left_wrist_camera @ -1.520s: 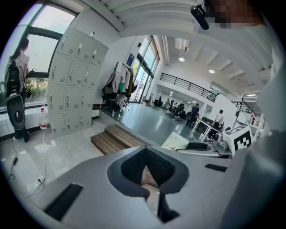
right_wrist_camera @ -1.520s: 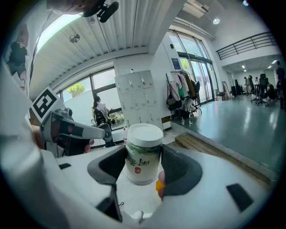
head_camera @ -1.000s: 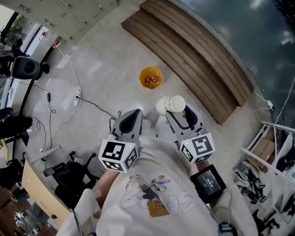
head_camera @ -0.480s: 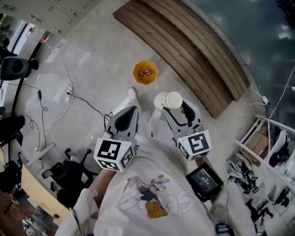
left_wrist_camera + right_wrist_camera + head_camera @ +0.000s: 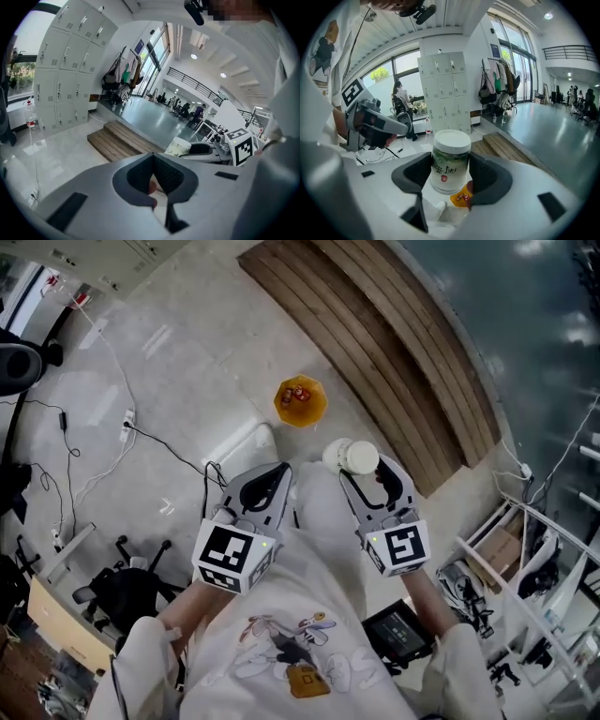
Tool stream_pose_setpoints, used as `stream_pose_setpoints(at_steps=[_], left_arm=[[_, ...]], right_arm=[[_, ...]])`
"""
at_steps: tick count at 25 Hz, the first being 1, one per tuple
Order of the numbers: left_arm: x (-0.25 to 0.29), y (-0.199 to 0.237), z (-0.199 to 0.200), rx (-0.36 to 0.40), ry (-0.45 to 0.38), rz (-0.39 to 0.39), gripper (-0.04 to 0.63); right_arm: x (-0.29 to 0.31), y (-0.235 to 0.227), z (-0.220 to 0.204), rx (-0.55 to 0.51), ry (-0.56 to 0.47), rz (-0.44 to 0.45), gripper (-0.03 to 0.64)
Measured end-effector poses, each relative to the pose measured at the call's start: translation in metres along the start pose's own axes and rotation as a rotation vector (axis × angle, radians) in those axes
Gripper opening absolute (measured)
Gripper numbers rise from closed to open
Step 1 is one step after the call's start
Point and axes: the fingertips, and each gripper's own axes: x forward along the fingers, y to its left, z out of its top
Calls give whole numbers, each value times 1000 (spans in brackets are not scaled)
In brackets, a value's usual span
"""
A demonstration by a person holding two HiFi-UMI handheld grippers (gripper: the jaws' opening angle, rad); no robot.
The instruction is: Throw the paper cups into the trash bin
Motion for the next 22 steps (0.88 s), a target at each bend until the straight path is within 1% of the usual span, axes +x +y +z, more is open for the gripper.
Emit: stream_pose_setpoints(at_steps=[4,6,10,12,16,19,22], left_arm=[[29,30,-8,-7,39,24,6],[45,44,-16,-33,57,40,6],[80,69,-41,-62,89,67,6],[98,85,-53,-81,96,94,6],[132,119,-82,-110,101,148,6],[157,135,-114,-143,127,173,6],[182,149,-144,-163,146,193,6]], right_arm=[[36,-23,-6,24,24,9,258],[55,-32,-16,34,48,25,258],[96,-47,-42,14,96,65,258],[114,-52,-57,8,117,80,258],[152,-64,-94,6,145,104,256],[179,-67,-130,21,177,140,256],[208,-72,-166,33,200,151,256]])
